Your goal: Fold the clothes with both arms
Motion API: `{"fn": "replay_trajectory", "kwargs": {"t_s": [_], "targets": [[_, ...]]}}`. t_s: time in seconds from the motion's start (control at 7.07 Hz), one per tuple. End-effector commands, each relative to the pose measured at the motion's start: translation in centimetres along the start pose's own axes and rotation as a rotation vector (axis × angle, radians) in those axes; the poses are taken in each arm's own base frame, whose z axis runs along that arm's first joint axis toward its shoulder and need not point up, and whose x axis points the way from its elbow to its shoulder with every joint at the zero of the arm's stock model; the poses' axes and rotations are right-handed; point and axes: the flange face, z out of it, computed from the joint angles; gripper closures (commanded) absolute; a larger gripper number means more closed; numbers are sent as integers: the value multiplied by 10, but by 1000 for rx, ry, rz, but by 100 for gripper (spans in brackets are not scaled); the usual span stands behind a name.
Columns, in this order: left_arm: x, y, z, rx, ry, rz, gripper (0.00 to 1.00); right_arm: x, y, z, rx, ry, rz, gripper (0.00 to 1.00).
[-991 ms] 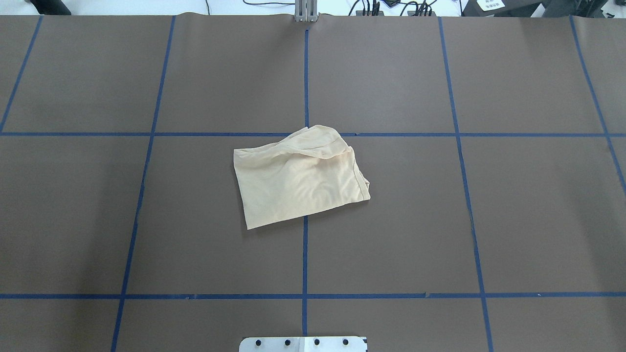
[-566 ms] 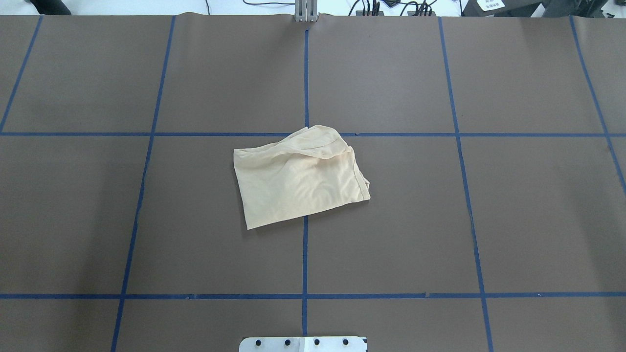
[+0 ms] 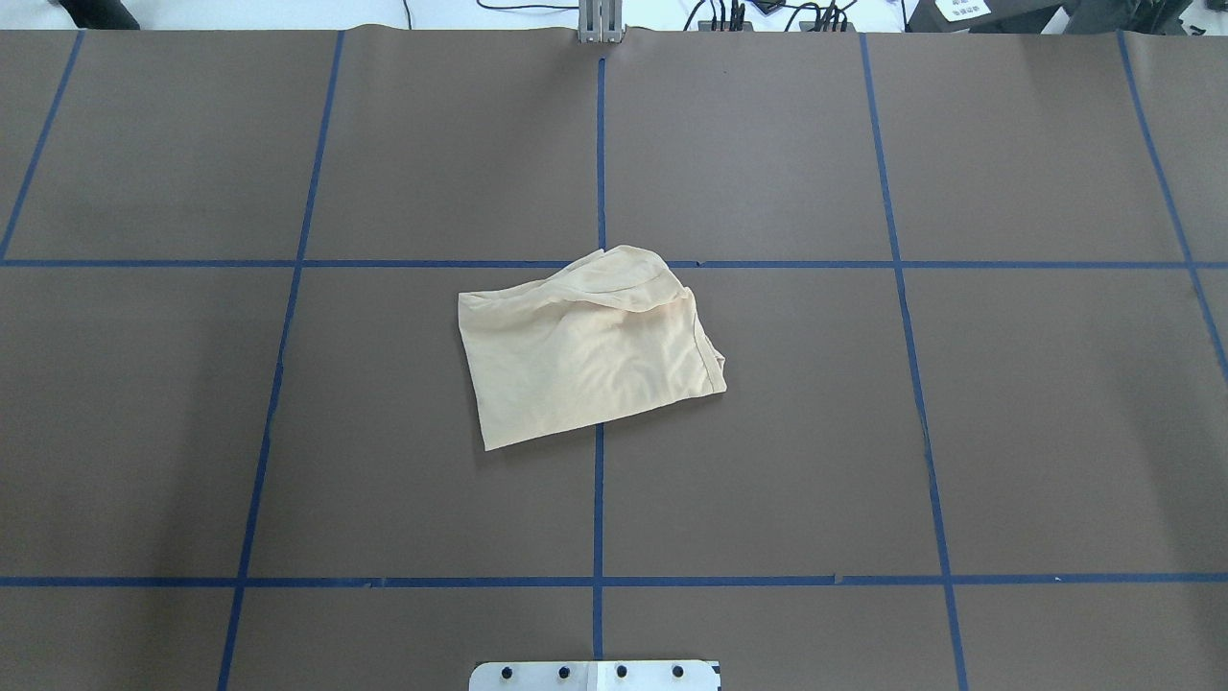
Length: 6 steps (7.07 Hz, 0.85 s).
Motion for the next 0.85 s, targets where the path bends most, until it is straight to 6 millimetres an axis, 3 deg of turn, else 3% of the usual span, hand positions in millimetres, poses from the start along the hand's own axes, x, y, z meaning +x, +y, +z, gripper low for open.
{"fn": "replay_trajectory", "kwargs": {"t_s": [0.0, 0.71], "targets": [[0, -1, -1, 1, 0, 1, 0, 0, 0, 0, 0, 2, 0, 0], [5, -5, -5, 14, -3, 14, 0, 2, 1, 2, -4, 5, 2, 0]]}}
